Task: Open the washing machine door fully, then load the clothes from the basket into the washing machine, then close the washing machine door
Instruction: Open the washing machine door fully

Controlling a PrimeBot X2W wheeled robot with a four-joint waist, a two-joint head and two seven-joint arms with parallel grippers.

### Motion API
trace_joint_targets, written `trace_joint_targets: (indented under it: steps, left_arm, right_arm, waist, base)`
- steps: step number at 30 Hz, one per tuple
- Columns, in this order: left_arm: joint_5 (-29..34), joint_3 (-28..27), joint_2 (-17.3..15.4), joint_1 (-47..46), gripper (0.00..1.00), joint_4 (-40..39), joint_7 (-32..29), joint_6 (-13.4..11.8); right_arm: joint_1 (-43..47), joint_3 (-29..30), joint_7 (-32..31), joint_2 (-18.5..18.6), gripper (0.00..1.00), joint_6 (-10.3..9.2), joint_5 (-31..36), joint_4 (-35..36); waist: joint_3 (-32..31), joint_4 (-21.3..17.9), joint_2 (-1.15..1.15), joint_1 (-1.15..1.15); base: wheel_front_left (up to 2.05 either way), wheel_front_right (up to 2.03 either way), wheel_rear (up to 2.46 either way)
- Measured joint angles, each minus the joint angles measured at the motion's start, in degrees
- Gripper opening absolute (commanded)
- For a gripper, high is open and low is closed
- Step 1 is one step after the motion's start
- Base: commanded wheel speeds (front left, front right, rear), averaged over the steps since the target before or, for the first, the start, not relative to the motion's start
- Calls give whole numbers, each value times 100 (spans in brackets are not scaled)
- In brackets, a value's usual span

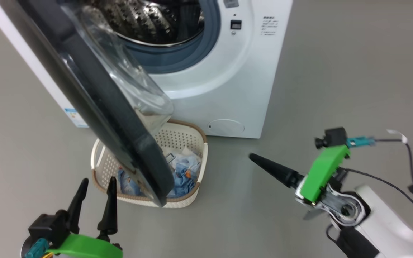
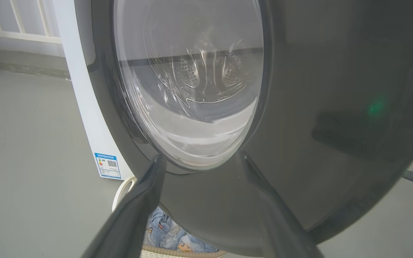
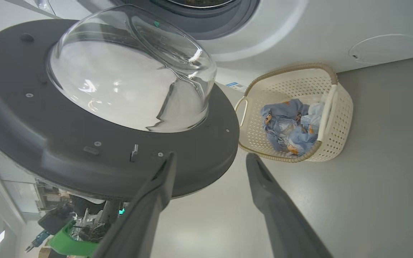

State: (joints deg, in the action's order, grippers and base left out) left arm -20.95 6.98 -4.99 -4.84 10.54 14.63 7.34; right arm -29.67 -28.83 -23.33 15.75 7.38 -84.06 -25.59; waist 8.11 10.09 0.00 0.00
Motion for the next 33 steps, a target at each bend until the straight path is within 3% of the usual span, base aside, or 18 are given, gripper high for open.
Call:
trace_joint_targets:
  steps: [14,25,31,33]
  left_arm:
    - [0,-167,-45,238,100,38,0,0]
    - [-1,-237,-41,285,100,91,0,0]
    - [-1,-292,-37,283,100,93,0,0]
    - [0,-321,-34,283,100,92,0,0]
  right_arm:
    - [592,-405,1679,653,100,0,647,-243]
    - [644,-1091,3465,947,100,0,1401,-625]
    - [638,-1012,3752,973,100,1,1782,-746]
    - [645,-326,3757,927,100,1,2226,-630]
  waist:
    - [-254,-293,0,0]
    - [-267,-391,0,0]
    - [-243,-408,0,0]
    - [-216,-421,0,0]
  base:
    - [0,0,0]
    - [0,0,0]
    - [0,0,0]
    - [0,0,0]
